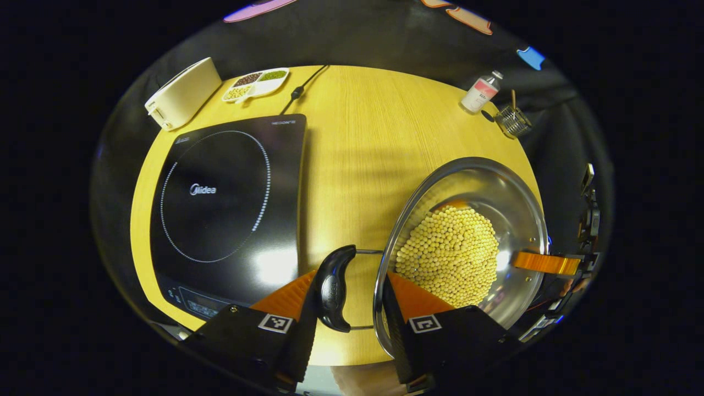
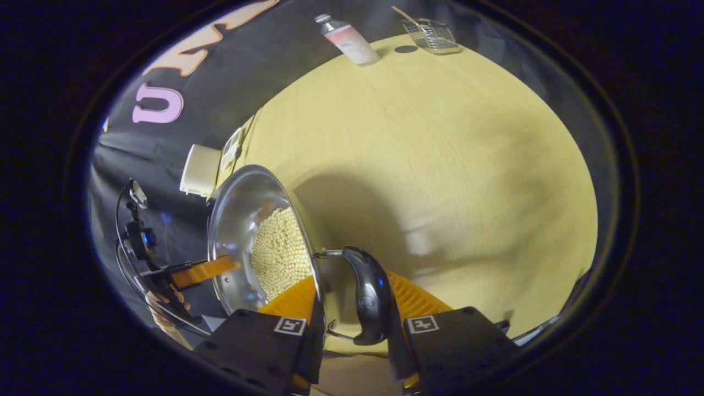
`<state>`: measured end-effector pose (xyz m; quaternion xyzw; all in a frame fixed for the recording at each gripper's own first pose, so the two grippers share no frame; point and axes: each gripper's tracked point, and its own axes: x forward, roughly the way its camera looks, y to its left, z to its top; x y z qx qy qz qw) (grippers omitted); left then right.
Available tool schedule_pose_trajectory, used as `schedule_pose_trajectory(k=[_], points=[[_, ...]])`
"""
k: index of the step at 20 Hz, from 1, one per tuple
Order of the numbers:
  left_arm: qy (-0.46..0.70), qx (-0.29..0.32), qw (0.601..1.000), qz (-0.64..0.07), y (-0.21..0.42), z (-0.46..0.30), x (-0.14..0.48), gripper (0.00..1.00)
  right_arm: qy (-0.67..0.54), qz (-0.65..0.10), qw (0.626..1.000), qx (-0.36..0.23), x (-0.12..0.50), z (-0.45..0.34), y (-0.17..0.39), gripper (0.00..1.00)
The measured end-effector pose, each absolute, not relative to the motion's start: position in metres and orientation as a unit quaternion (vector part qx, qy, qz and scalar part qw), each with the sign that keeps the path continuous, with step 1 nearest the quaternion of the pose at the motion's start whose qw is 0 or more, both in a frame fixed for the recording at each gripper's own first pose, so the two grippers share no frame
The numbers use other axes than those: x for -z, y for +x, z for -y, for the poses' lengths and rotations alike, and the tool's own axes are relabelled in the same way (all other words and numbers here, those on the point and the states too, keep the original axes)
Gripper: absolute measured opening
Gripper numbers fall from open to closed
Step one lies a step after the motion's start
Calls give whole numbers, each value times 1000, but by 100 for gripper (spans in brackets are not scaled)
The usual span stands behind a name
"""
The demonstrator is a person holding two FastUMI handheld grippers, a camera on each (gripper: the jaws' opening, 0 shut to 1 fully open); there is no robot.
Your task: First push the handle of the pot to place it horizontally, then grasp the pot with both hands and set it on the induction cooktop.
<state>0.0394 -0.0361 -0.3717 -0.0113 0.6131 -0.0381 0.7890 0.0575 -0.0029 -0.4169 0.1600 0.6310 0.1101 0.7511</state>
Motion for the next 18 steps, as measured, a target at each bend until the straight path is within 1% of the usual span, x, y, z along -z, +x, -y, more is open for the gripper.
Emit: schedule_pose_trajectory(k=[1, 3, 5, 8, 9, 10, 13, 15, 18], points=[[-8, 39, 792, -609, 40, 26, 365, 65, 161, -628, 753, -112, 413, -6, 55, 52], [-3, 41, 801, -598, 41, 5, 354, 65, 162, -619, 759, -115, 406, -28, 52, 52], [1, 40, 806, -591, 42, -21, 345, 62, 164, -613, 764, -115, 402, -53, 46, 52], [5, 39, 811, -583, 42, -63, 332, 62, 170, -607, 767, -117, 398, -95, 37, 52], [9, 39, 813, -581, 43, -78, 330, 64, 172, -605, 769, -116, 397, -110, 33, 52], [13, 40, 815, -579, 45, -92, 328, 62, 174, -602, 771, -115, 397, -123, 31, 52], [21, 41, 816, -576, 50, -134, 325, 62, 180, -596, 775, -109, 400, -165, 23, 52], [28, 44, 816, -576, 52, -159, 327, 63, 180, -586, 783, -104, 401, -190, 25, 52], [30, 47, 819, -571, 64, -188, 329, 62, 180, -574, 793, -98, 402, -221, 34, 52]])
